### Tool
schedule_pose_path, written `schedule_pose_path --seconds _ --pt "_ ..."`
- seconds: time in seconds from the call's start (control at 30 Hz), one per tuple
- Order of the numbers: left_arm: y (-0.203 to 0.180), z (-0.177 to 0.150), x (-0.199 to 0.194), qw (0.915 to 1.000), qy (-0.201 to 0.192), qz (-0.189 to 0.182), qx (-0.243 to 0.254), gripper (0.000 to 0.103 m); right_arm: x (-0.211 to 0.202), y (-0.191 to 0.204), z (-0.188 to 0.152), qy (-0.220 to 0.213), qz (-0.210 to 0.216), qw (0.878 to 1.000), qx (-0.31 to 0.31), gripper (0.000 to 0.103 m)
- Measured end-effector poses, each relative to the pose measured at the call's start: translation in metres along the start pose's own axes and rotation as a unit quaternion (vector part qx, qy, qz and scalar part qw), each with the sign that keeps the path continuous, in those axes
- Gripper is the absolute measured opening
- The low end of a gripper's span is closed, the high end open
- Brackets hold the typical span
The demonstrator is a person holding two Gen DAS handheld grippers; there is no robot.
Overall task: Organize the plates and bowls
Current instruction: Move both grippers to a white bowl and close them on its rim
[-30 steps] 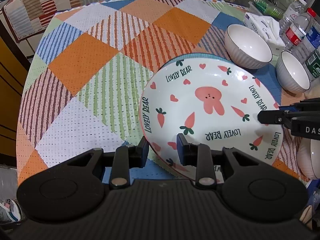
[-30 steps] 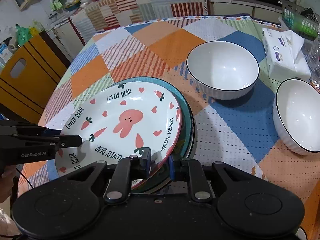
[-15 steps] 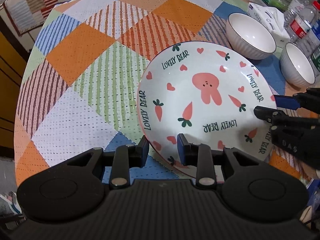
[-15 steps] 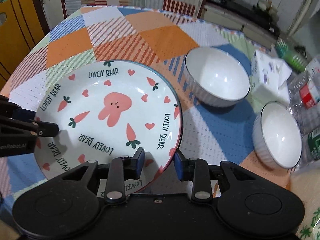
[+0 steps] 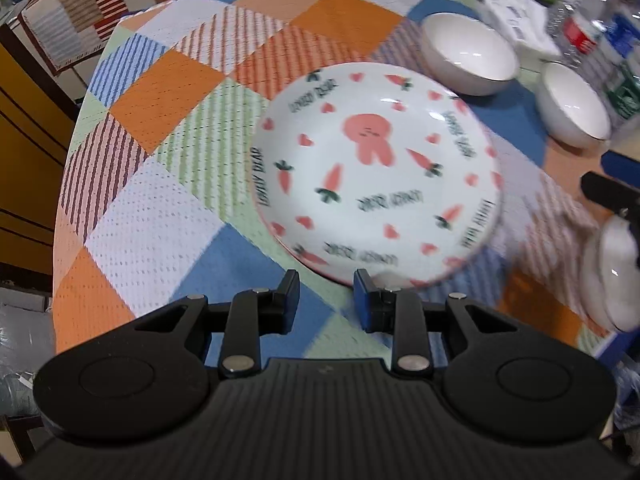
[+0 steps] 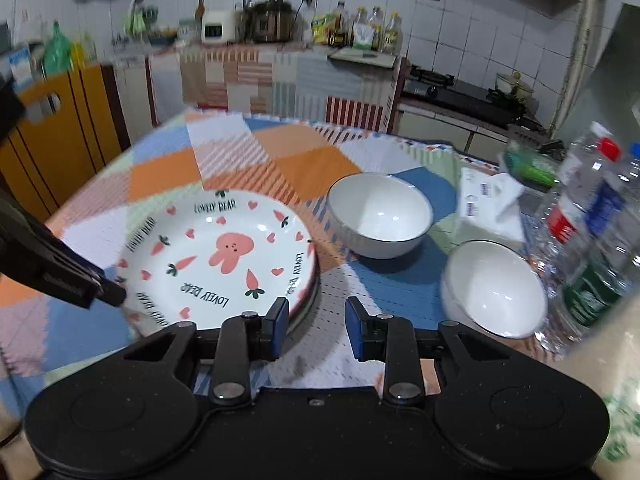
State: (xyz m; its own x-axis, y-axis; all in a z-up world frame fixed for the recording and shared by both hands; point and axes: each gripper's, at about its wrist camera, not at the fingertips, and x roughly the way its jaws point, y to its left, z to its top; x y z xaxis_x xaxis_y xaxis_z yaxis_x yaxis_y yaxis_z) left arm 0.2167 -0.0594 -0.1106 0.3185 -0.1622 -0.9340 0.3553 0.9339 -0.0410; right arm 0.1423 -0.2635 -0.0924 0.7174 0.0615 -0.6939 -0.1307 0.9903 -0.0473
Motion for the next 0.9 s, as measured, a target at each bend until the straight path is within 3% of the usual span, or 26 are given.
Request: schedule_pose_path --seconds 0.2,0.37,0.43,0.57,0.63,0.9 --pt "-0.030 -0.018 -0.042 0.9995 -0.026 -0.011 0.017 0.028 -0.054 -0.031 -0.013 -0.019 0.016 0.999 0.021 0.042" --pt "-0.059 -0.030 -0.062 0.9990 -0.030 -0.014 0.029 0.032 -0.084 -0.048 -0.037 -0.012 0.033 0.999 0.026 0.058" --pt "-0.072 -0.033 -0.063 0.9988 -0.028 -0.021 0.033 0.037 -0.090 -0.053 -0.051 -0.009 0.037 0.999 0.018 0.072" --pt "-0.101 -0.033 -0.056 0.9975 -0.022 -0.040 0.055 0.043 -0.090 -0.063 -0.082 0.001 0.026 1.000 0.009 0.080" --pt "-0.115 -0.031 -0.051 0.9959 -0.025 -0.046 0.074 0.047 -0.086 -0.067 -0.095 0.000 0.016 1.000 0.010 0.093" --pt "-0.158 -0.022 -0.024 0.9876 -0.028 -0.095 0.122 0.056 -0.071 -0.071 -0.130 0.026 0.030 0.999 -0.018 0.096"
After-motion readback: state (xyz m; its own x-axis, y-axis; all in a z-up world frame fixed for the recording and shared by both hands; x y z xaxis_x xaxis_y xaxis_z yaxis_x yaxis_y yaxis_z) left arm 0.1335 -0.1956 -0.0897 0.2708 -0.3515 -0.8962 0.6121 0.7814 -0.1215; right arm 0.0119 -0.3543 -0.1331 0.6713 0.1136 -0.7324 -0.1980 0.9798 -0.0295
